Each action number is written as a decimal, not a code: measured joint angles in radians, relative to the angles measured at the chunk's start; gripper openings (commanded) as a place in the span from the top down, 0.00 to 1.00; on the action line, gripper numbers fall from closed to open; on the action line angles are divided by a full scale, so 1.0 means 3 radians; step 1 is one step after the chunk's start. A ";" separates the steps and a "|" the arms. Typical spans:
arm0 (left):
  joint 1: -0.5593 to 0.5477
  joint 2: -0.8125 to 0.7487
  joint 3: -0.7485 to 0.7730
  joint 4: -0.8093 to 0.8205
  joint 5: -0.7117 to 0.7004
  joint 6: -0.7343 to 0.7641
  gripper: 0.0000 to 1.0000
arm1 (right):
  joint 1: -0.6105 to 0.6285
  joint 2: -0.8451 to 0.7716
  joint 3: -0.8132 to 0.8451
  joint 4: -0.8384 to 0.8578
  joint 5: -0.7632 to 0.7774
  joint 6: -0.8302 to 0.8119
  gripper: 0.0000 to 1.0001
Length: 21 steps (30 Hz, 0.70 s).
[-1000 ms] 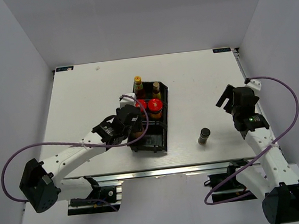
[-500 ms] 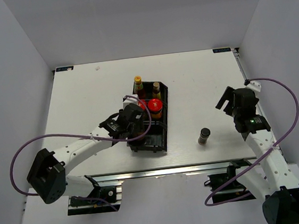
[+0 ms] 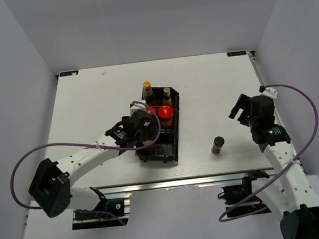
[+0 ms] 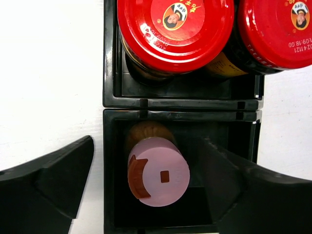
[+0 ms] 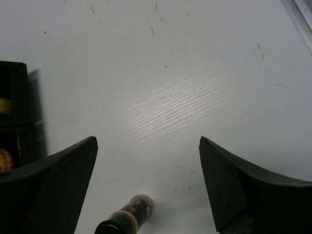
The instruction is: Organize the condiment bottles
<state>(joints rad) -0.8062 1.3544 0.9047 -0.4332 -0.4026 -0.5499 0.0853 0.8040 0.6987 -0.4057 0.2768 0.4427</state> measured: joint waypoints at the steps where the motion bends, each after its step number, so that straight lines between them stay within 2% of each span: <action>1: 0.0000 -0.0003 0.0000 -0.0001 0.0000 0.0001 0.02 | 0.0003 -0.0020 0.0001 -0.0014 -0.0038 -0.0008 0.11; 9: 0.0000 -0.0095 0.0015 -0.0029 -0.0014 -0.0001 0.02 | 0.0310 -0.0033 0.0145 -0.0290 -0.0347 -0.0065 0.11; 16: 0.0020 -0.0528 0.0104 -0.0043 -0.0142 -0.0024 0.02 | 0.0799 0.0094 0.0146 -0.0512 -0.0496 -0.0153 0.11; 18: 0.0079 -0.0589 0.0175 -0.0051 -0.0155 -0.0058 0.02 | 0.0923 0.0142 0.0118 -0.0562 -0.0496 -0.0144 0.11; 21: 0.0365 -0.0600 0.0220 -0.0057 -0.0104 -0.0145 0.02 | 0.1125 0.0201 0.0042 -0.0612 -0.0484 -0.0090 0.12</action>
<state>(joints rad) -0.6968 1.1744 0.9707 -0.4503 -0.4339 -0.5934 0.4229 0.8642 0.7113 -0.5892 0.1314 0.4156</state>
